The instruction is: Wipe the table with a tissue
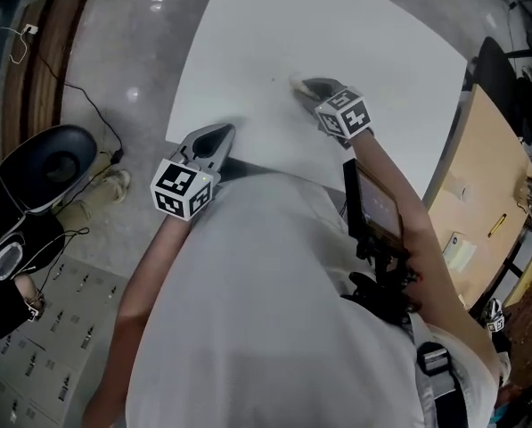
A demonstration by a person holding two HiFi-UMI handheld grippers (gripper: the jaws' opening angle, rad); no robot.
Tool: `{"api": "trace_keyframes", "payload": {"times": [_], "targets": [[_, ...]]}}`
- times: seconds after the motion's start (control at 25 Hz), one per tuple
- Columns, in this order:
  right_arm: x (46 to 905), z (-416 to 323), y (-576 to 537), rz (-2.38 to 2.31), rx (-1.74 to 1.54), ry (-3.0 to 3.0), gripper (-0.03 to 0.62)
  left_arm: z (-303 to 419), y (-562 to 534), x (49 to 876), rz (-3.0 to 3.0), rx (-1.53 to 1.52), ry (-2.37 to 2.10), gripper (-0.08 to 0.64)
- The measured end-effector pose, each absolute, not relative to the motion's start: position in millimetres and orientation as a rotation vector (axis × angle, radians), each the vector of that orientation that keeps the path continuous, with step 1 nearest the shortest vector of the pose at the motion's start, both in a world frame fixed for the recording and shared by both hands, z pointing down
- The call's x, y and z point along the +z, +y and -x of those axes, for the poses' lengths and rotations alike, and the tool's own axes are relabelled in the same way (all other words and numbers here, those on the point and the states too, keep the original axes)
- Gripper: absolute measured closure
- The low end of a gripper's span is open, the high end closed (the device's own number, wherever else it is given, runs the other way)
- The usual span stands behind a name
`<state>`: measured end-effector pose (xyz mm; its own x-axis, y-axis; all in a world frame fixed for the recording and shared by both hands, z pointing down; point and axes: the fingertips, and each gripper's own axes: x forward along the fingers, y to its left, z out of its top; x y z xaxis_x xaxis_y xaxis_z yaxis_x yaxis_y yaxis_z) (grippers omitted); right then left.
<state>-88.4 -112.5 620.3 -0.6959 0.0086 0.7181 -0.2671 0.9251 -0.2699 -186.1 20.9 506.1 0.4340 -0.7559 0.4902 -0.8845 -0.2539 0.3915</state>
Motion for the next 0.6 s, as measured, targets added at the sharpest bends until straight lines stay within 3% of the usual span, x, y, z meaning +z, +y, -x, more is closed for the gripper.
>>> {"api": "trace_keyframes", "payload": {"times": [0.4,0.6], "targets": [[615.3,83.3,-5.1,0.276,0.472,-2.218,0.488,176.5,6.7,504.1,-2.118,0.277,-1.318,0.555],[592.3,95.0,-41.2,0.116,0.563,-2.289,0.488,182.2,3.0,503.8,-2.129,0.275,-1.311,0.555]]}}
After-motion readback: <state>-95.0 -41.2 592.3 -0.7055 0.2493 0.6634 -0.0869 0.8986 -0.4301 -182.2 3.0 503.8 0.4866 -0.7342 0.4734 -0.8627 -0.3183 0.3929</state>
